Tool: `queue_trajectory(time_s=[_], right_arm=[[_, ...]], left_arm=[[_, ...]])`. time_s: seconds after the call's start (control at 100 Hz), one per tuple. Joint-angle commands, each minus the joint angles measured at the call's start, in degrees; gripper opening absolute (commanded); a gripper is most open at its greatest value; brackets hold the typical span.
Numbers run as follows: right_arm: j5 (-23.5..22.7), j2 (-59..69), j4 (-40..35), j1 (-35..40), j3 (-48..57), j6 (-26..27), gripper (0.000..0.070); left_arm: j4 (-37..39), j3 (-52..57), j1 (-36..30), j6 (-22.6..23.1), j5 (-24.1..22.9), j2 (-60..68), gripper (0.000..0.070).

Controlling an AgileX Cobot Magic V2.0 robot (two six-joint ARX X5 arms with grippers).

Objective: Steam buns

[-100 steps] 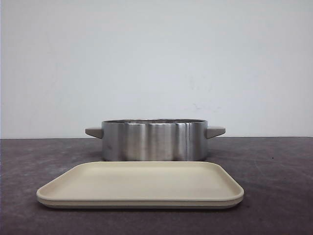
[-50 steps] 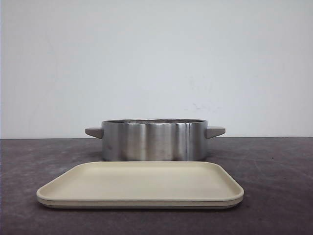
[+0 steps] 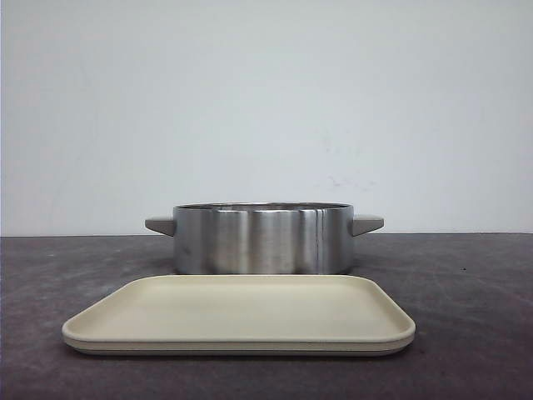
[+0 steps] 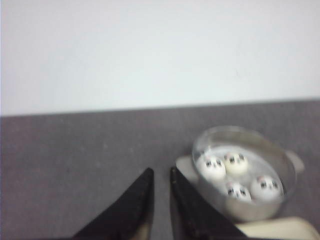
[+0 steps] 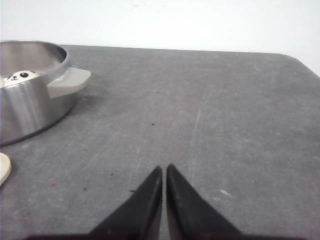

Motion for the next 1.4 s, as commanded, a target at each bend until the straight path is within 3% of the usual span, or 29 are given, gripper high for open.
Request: queue_trajectory(time_s=[0.0,0.18,0.25,0.38,0.6,1.14,1.39], right_arm=[[0.1,0.0,0.6,0.1,-0.1,0.6,0.0007],[0.1,0.0,0.6,0.1,-0.1,0.6,0.0007],[0.1,0.0,0.6,0.1,-0.1,0.6,0.0007],[0.1,0.0,0.6,0.1,-0.1,0.6,0.0007],[0.1,0.0,0.6,0.1,-0.1,0.6,0.0007],[0.1,0.0,0.6,0.1,-0.1,0.6,0.0007],[0.1,0.0,0.6,0.1,-0.1,0.6,0.0007]], left_arm=[[3.7,-2.9,0.9,-0.1,0.2,-2.4,0.0026],[19.6,-19.7,5.1,-0.2,0.4,-11.5,0.0026],[24.3,-27.0,7.1,-0.7,3.0,-15.1,0.0026],[31.6,-38.6,10.4,-2.0,8.0,-19.6,0.0026],[40.9,-53.7,15.3,-2.9,8.7,-23.7,0.0026],[42.9,-65.0,21.6,-3.1,8.7,-28.5,0.0026],[38.1,-65.0,22.9,1.4,8.7,-28.5,0.0026]])
